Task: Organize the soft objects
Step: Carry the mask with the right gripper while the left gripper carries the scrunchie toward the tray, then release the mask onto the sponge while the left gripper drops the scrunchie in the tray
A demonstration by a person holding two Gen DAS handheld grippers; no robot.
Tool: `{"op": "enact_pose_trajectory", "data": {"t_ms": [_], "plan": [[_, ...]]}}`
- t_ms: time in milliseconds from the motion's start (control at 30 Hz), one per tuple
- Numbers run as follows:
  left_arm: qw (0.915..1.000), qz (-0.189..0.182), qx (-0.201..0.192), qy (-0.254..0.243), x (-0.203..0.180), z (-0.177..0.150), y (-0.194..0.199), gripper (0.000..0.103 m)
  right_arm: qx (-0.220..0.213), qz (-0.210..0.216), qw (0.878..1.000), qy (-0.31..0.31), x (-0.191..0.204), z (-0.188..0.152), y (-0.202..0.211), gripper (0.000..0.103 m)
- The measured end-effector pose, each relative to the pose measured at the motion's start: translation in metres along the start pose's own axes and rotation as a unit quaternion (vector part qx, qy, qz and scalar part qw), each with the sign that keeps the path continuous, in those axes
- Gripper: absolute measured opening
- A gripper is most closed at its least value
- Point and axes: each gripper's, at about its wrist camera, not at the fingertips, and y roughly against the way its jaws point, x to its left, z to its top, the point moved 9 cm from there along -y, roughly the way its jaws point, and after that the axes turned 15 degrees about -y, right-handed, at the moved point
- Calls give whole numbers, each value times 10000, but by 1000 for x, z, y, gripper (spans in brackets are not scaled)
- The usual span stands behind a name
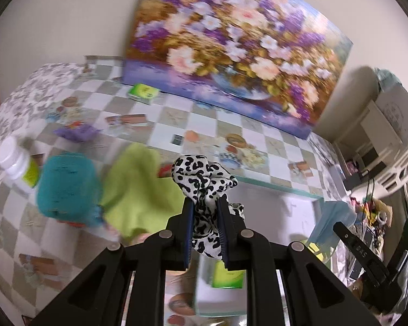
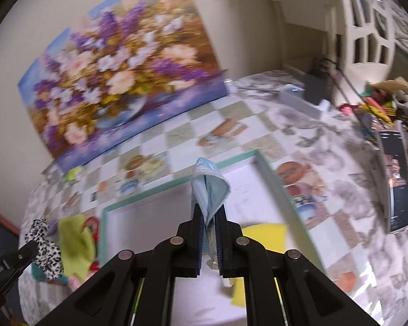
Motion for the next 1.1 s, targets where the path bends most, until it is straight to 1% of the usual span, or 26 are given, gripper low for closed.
{"op": "enact_pose_trajectory", "data": {"t_ms": [67,200,300,367,467,533,667,800,900,967,1000,1100], "plan": [[9999,-47,49,-117,-11,1,-11,17,-77,-147,9998,-57,-6,6,-3,8],[9987,-225,316,-344,-33,-3,-39,17,-185,-286,9992,-217,-14,15,-8,8],[9974,-316,424,-484,-46,-2,-56,17,-278,-448,9984,-194,-16,20,-14,8],[9970,-379,478,-480,-49,-2,-65,17,-286,-533,9981,-146,-16,22,-21,8],[9965,-545,545,-326,-52,1,-78,17,-210,-498,9984,-166,-15,23,-32,8],[9960,-633,545,-303,-54,5,-85,18,-150,-392,9989,-220,-12,25,-38,8],[9951,-736,551,-353,-62,10,-95,18,-57,-233,9993,-285,-7,27,-48,8],[9936,-791,616,-528,-72,10,-108,18,115,-150,9991,-385,-7,24,-61,8],[9916,-869,757,-587,-77,2,-119,18,314,-32,9985,-456,-7,19,-70,8],[9897,-895,935,-615,-79,-5,-126,18,394,-46,9980,-491,-11,16,-74,12],[9888,-899,1019,-613,-80,-9,-129,19,429,-73,9977,-510,-13,15,-76,12],[9869,-885,1199,-614,-80,-15,-133,29,499,-85,9972,-559,-16,13,-77,12]]}}
